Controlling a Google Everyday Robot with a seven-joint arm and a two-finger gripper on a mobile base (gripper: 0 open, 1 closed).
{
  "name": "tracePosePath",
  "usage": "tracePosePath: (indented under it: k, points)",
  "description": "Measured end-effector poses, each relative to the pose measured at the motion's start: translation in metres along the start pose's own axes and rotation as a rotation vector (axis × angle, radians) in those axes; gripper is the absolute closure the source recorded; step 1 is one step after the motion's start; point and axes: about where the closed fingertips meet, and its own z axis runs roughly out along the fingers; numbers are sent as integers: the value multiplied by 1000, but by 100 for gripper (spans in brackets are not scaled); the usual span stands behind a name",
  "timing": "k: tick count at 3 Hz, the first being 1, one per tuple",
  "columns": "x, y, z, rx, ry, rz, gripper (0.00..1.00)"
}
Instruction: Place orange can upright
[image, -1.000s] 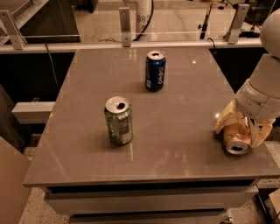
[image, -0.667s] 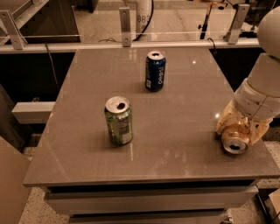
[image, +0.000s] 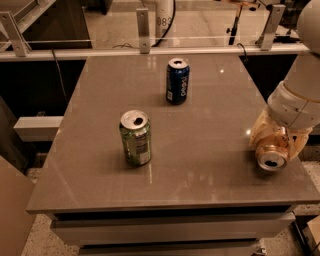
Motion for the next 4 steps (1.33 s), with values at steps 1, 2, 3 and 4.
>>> tracePosePath:
  k: [1, 2, 3, 4]
  points:
    - [1, -6, -10, 30, 7, 4, 100]
    - [1, -9, -17, 47, 36, 44, 100]
    - [2, -10, -19, 65, 63, 109, 100]
    - [-1, -12, -17, 65, 117, 178, 100]
